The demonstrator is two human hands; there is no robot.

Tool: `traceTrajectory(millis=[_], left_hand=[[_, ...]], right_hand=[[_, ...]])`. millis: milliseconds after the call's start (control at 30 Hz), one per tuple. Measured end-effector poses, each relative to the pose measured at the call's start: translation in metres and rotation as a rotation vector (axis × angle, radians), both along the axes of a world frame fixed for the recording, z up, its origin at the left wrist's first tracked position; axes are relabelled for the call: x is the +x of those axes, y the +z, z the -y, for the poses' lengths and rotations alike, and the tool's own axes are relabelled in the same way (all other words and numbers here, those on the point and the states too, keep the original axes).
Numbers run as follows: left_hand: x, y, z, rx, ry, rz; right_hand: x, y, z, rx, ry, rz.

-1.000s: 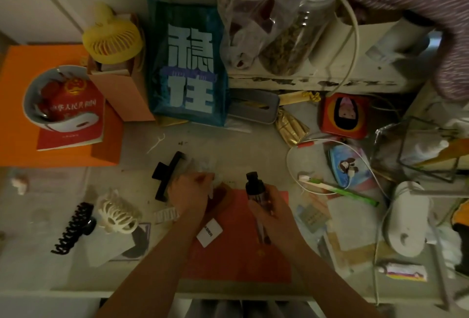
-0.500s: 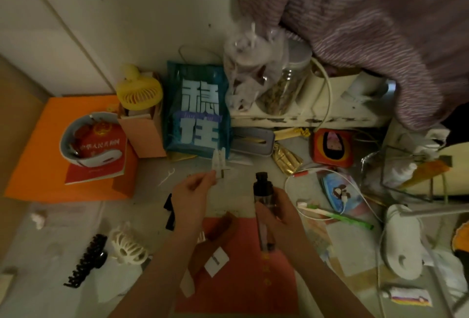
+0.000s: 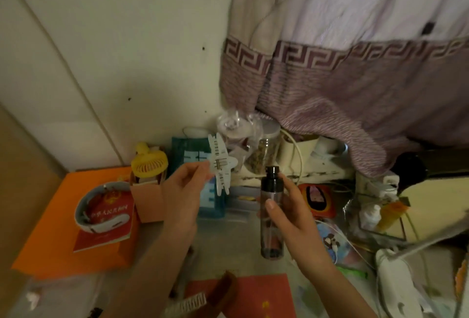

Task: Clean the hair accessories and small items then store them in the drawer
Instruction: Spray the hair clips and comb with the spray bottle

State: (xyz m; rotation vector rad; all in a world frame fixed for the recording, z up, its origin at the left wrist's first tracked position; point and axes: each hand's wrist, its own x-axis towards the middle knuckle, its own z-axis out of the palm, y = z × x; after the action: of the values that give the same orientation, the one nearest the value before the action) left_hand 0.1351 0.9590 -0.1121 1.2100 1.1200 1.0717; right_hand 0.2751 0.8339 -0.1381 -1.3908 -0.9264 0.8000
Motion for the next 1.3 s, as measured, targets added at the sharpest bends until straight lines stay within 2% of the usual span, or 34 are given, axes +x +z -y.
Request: traceTrajectory(millis=[267,567,900,1300], left_hand=[[0.006,0.088,0.006,0.201,-0.098,0.138],[0.020,0.156,0.007,0.512,-0.078,0.147],[0.025,0.200,0.018,0.556,-0.112,0.391],[0.027,0.217,0.032,0.552,-0.138,0.474]], right_hand=[[0.012,0.080,0.000,0.235,-0.031,0.046],[0.023,0.145,-0.008,0.446,-0.116,0.283],[0.023,0.196,-0.005,0.639,-0.253,0.690],[0.018,0.217,-0.004,0.678,-0.288,0.817]])
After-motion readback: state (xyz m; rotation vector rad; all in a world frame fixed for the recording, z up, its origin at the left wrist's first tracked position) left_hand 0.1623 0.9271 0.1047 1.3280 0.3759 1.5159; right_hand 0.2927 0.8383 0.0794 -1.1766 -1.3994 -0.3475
